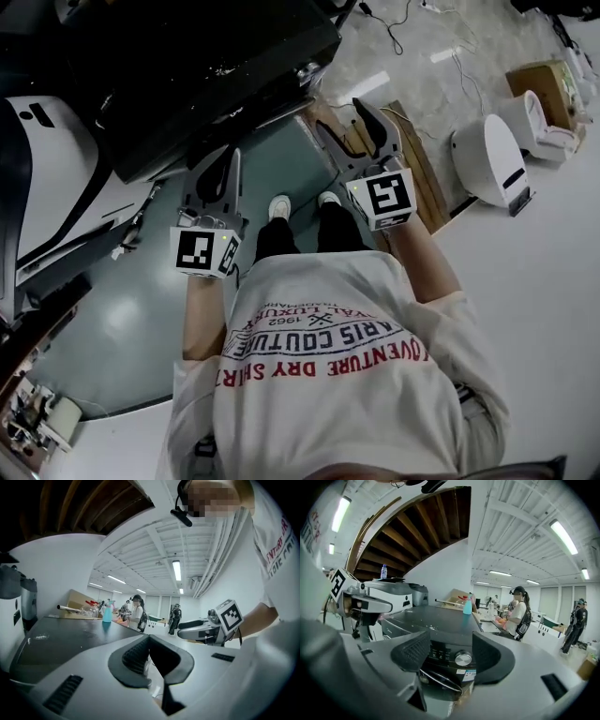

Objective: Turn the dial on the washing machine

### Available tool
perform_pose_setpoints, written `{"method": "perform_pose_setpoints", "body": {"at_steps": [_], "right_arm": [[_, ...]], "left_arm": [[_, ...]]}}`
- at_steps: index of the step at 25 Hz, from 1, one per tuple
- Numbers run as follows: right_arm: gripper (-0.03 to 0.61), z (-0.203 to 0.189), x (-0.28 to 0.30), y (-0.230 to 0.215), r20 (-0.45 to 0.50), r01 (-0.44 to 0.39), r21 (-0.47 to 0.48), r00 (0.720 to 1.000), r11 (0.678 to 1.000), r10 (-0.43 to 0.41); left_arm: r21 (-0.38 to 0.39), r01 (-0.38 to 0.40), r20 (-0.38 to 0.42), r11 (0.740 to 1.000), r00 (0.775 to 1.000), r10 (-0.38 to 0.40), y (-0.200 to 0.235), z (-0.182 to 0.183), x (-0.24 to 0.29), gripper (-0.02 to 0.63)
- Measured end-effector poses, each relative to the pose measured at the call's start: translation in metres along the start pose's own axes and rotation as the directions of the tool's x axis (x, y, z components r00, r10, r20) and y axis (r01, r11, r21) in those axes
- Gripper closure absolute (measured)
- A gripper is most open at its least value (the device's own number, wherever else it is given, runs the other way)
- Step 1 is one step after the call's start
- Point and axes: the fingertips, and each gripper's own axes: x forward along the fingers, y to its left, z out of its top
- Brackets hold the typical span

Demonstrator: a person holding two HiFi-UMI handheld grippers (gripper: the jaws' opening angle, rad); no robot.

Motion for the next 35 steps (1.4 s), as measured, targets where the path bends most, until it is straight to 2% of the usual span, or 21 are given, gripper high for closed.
{"method": "perform_pose_setpoints", "body": {"at_steps": [3, 7, 13, 17, 26, 30, 35], "right_arm": [[0.303, -0.018, 0.027, -0.009, -0.017, -0.062, -0.025, 0.998, 0.998, 0.061], [0.303, -0.044, 0.057, -0.02, -0.052, -0.152, -0.07, 0.988, 0.986, 0.148], [0.291, -0.093, 0.095, -0.033, -0.124, -0.214, -0.211, 0.974, 0.954, 0.191], [0.287, -0.114, 0.118, -0.035, -0.126, -0.211, -0.267, 0.975, 0.94, 0.183], [0.287, -0.138, 0.161, -0.038, -0.099, -0.171, -0.313, 0.984, 0.934, 0.147], [0.287, -0.137, 0.168, -0.036, -0.069, -0.127, -0.356, 0.992, 0.926, 0.11], [0.29, -0.136, 0.172, -0.038, -0.066, -0.085, -0.361, 0.996, 0.929, 0.066]], "left_arm": [[-0.007, -0.069, 0.026, 0.998, 0.997, 0.069, 0.001, -0.011, 0.011, 0.598], [-0.005, -0.185, 0.028, 0.983, 0.982, 0.185, -0.005, -0.031, 0.019, 0.598], [0.029, -0.324, -0.009, 0.946, 0.946, 0.324, -0.009, -0.071, 0.023, 0.598], [0.02, -0.398, 0.004, 0.917, 0.917, 0.398, -0.004, -0.089, 0.025, 0.598], [-0.009, -0.511, 0.007, 0.86, 0.859, 0.511, 0.01, -0.124, 0.029, 0.598], [-0.052, -0.522, -0.003, 0.851, 0.853, 0.523, 0.007, -0.134, 0.026, 0.598], [-0.015, -0.53, -0.013, 0.848, 0.848, 0.53, 0.004, -0.138, 0.026, 0.598]]}}
